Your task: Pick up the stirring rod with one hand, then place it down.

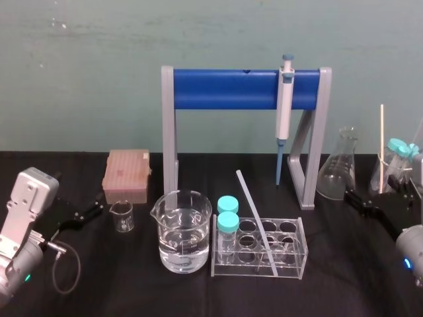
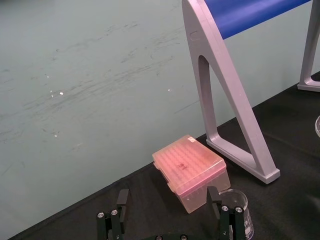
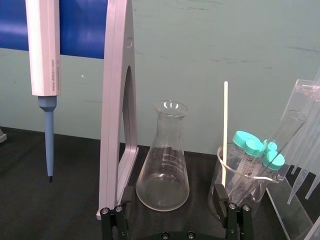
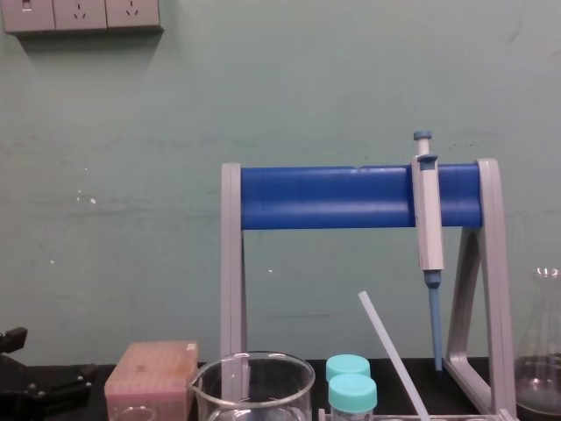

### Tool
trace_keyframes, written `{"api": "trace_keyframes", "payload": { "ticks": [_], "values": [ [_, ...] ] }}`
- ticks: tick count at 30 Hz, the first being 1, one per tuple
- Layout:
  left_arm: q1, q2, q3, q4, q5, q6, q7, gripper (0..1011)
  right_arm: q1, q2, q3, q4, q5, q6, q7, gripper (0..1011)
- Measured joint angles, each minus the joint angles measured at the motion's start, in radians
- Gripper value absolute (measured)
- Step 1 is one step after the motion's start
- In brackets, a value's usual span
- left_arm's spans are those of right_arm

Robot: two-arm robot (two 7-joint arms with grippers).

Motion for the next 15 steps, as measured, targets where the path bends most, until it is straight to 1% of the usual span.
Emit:
{"api": "trace_keyframes", "payload": {
  "ticks": [15],
  "values": [
    [0.000, 0.000, 0.000, 0.000, 0.000, 0.000, 0.000, 1000, -0.007, 0.007, -0.002, -0.009, 0.012, -0.016, 0.022, 1004]
  ]
}}
